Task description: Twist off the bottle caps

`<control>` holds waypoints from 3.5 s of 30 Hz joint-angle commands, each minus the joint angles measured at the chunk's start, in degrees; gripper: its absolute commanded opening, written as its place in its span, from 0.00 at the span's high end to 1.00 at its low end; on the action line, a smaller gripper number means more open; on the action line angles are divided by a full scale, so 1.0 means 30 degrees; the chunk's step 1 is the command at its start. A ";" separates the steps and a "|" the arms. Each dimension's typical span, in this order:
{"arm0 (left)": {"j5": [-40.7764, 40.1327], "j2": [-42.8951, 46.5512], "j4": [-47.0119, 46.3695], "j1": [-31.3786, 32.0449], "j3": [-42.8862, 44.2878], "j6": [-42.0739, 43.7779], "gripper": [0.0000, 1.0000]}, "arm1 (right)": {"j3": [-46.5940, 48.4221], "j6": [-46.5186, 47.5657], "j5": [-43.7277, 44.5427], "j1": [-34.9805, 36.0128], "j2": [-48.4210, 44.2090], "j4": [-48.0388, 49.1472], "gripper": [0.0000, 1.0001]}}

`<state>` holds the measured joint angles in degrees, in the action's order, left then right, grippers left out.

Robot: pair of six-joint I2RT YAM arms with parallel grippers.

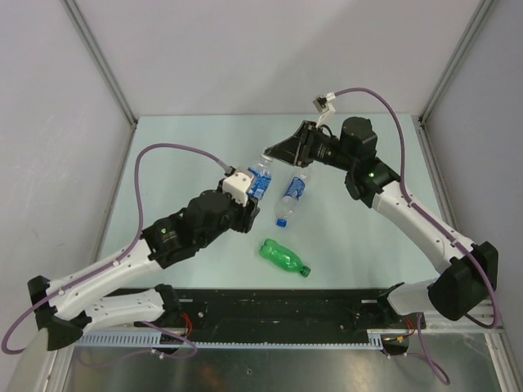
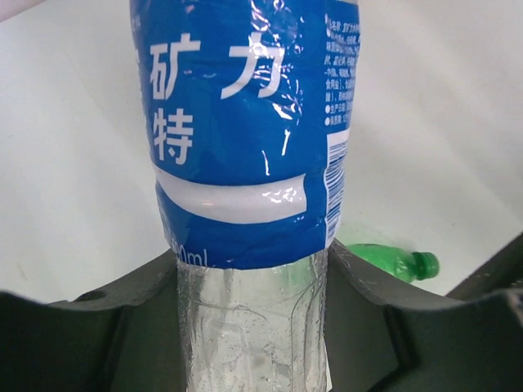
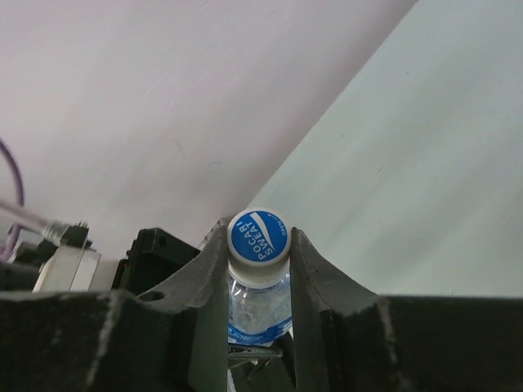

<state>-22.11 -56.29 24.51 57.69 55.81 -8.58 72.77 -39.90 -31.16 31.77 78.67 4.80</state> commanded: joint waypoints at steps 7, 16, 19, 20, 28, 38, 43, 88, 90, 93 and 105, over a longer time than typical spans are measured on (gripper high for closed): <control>1.0589 0.2238 -0.5450 -0.0153 -0.1377 0.0439 1.00 | -0.0905 -0.0667 -0.5486 -0.0769 -0.2191 0.6044 1.00; 1.7149 0.2581 -0.8759 -0.0395 -0.1567 -0.0590 1.00 | -0.1842 -0.1463 -0.9817 -0.1129 -0.3716 1.0673 1.00; 1.9285 0.2884 -1.0830 -0.0528 -0.2027 -0.1347 1.00 | -0.1852 -0.1440 -1.0879 -0.1134 -0.4273 1.1525 1.00; 1.9948 0.2972 -1.1522 -0.0563 -0.2171 -0.1617 1.00 | -0.1864 -0.1438 -1.1189 -0.1145 -0.4453 1.1804 1.00; 2.3749 0.2742 -1.4150 -0.0653 -0.2280 -0.3009 1.00 | -0.1875 -0.1753 -1.2794 -0.1143 -0.5353 1.3419 1.00; 2.4573 0.2637 -1.5049 -0.0673 -0.2505 -0.3413 1.00 | -0.1875 -0.1701 -1.2470 -0.1155 -0.5443 1.3429 0.88; 2.3835 0.2636 -1.5051 -0.0930 -0.2818 -0.3568 1.00 | -0.1870 -0.0717 -1.1442 -0.1160 -0.5598 1.1624 0.54; 0.5322 0.4040 -0.5456 -0.2136 -0.2857 -0.0070 1.00 | -0.0455 0.1114 -0.1459 -0.1008 -0.3286 0.3015 0.01; 0.4045 0.3884 -0.5031 -0.1898 -0.2721 -0.0048 1.00 | 0.0069 0.1845 -0.0508 -0.0438 -0.2919 0.1788 0.01; 0.2808 0.3490 -0.4387 -0.1646 -0.2399 0.0028 1.00 | 0.0785 0.2676 0.0678 0.0340 -0.2350 0.0296 0.01; 0.0577 0.2207 -0.3132 -0.0762 -0.1811 0.0654 1.00 | 0.1314 0.1436 0.1549 0.0624 -0.0049 0.0068 0.08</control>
<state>-16.93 -49.32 14.96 54.68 47.40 -8.43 73.73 -34.52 -28.73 33.47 76.90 5.56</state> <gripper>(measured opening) 0.556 0.928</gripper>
